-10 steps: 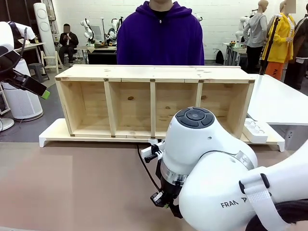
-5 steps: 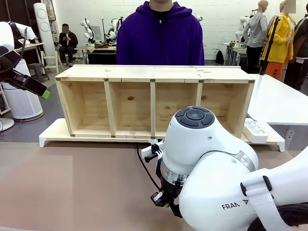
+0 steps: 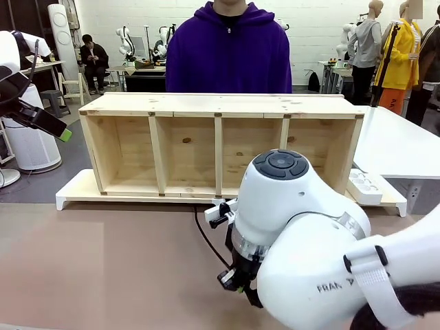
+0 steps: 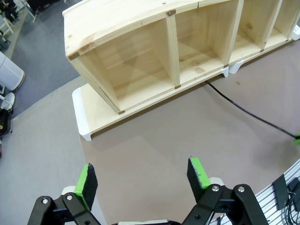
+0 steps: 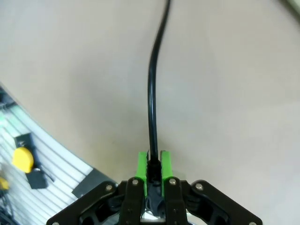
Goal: Perform cable management.
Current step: Pull the grasped Power Cable to the location of the Power Strip.
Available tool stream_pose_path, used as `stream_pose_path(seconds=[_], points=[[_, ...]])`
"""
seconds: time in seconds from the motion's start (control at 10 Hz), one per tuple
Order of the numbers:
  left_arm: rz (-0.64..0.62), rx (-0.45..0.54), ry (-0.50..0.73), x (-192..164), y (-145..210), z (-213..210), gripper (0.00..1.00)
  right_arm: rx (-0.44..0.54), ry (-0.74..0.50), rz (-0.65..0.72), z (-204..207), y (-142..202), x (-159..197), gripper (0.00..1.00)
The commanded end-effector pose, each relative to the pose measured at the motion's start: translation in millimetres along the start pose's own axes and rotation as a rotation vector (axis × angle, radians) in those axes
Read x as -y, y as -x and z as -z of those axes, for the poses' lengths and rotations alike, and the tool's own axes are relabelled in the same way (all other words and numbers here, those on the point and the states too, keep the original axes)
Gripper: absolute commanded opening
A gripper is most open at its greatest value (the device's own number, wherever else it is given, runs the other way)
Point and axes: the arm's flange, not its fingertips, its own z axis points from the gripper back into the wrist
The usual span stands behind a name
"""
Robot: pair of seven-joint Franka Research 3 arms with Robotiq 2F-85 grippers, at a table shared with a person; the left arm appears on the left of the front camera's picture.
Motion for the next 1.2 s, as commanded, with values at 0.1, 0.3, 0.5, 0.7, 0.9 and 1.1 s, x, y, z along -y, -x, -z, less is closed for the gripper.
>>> stream_pose_path(seconds=[0.1,0.3,0.5,0.7,0.9,1.1], points=[[-0.002,0.010,-0.004,0.0,-1.8,1.6,1.00,0.084,-0.013,0.248,-24.3,55.0,96.2,0.15],[-0.002,0.010,-0.004,0.0,-1.8,1.6,1.00,0.133,-0.022,0.327,-41.1,76.8,131.6,0.15],[-0.002,0.010,-0.004,0.0,-1.8,1.6,1.00,0.167,-0.004,0.420,-53.5,91.3,163.4,0.15],[-0.002,0.010,-0.004,0.0,-1.8,1.6,1.00,0.221,0.009,0.525,-65.5,112.2,199.8,0.15],[-0.002,0.010,-0.004,0.0,-1.8,1.6,1.00,0.237,0.054,0.537,-74.5,133.9,234.9,0.15],[-0.002,0.010,-0.004,0.0,-1.8,1.6,1.00,0.218,0.104,0.562,-77.4,145.0,260.9,0.15]])
